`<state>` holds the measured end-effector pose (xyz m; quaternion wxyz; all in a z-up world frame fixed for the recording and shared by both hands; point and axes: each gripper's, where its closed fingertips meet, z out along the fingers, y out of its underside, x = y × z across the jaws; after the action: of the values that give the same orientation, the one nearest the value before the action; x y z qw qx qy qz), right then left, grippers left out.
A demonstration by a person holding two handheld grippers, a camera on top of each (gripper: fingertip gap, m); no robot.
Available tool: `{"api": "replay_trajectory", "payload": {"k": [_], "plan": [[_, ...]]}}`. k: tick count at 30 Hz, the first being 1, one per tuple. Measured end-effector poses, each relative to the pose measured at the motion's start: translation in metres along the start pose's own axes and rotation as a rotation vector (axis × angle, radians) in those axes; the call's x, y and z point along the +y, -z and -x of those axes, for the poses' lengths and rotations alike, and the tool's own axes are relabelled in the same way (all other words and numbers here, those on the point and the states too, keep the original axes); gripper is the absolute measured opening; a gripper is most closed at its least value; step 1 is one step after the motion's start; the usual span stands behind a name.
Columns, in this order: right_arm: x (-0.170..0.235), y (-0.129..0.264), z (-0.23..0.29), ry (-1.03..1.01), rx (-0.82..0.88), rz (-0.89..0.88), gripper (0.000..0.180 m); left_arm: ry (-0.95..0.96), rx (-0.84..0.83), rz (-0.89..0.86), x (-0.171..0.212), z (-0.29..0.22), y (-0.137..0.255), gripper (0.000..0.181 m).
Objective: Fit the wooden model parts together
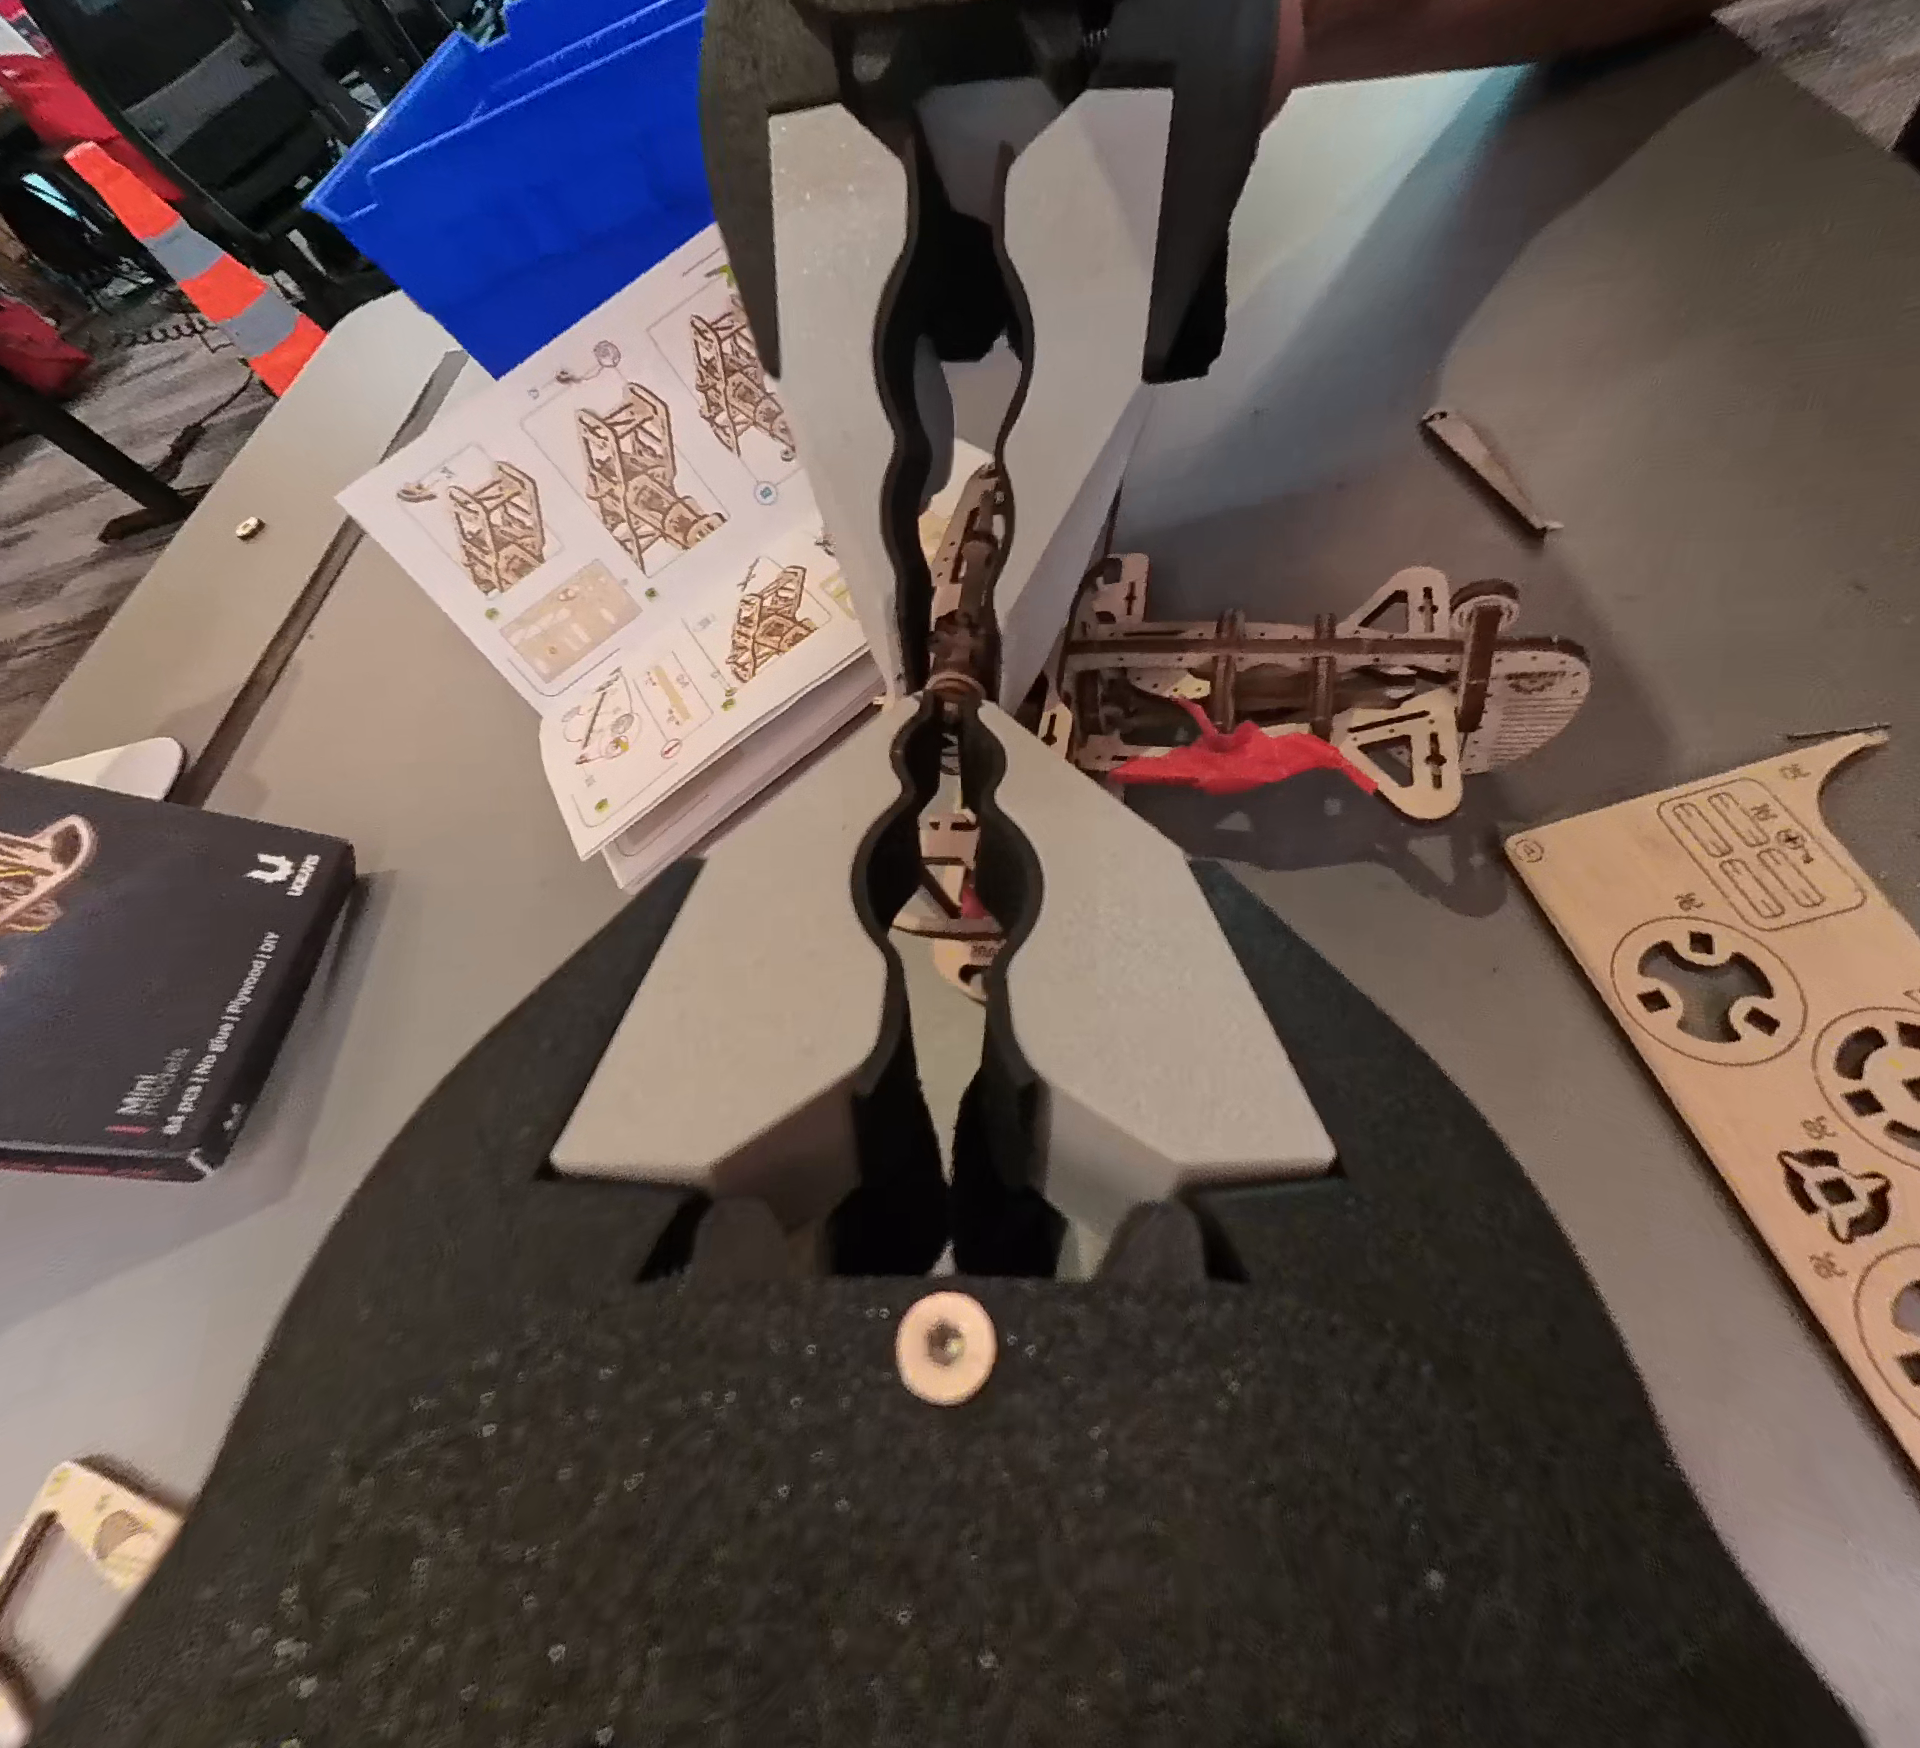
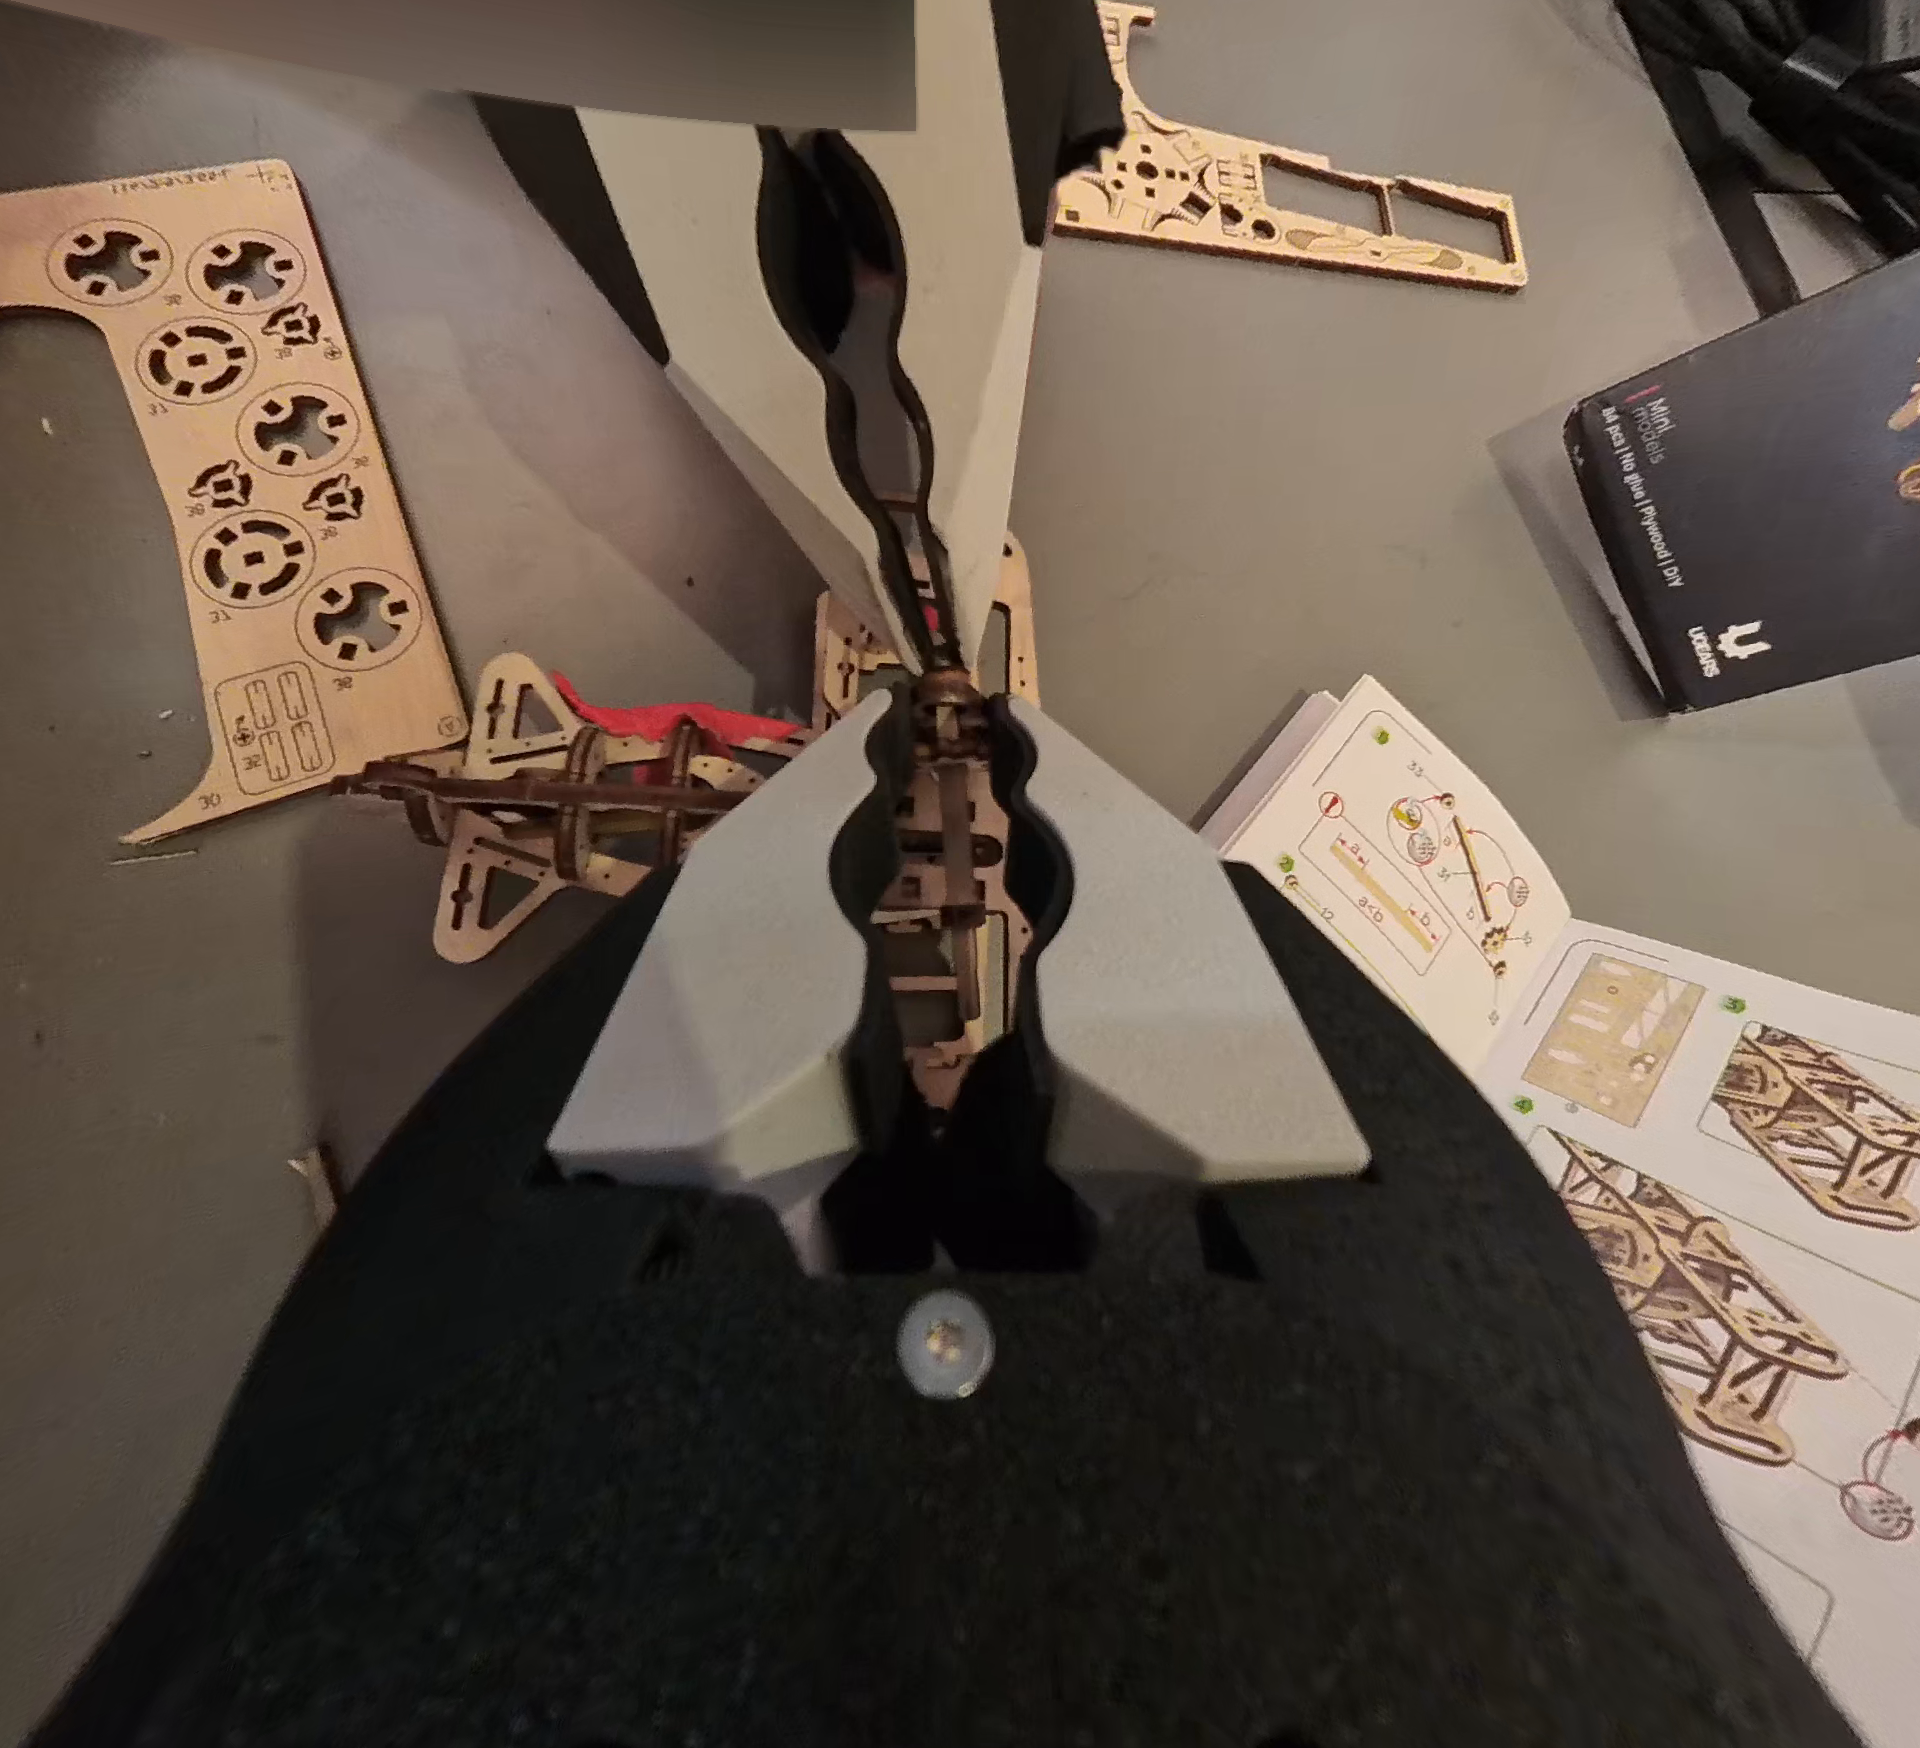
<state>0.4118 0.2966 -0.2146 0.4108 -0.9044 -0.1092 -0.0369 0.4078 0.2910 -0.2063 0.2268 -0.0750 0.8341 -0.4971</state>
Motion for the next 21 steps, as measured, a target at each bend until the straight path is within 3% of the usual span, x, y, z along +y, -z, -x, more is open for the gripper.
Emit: {"api": "replay_trajectory", "payload": {"k": [1,11,21], "plan": [[0.000,0.000,0.000,-0.002,0.001,0.002,0.012,-0.003,-0.007,0.002,0.000,0.000,0.000,0.000],[-0.008,0.012,-0.006,-0.015,0.001,-0.056,0.016,-0.024,-0.036,0.011,0.004,0.002,-0.002,0.000],[0.016,0.023,-0.006,0.018,0.025,0.043,0.011,-0.030,-0.030,-0.001,0.000,0.001,-0.006,0.000]]}}
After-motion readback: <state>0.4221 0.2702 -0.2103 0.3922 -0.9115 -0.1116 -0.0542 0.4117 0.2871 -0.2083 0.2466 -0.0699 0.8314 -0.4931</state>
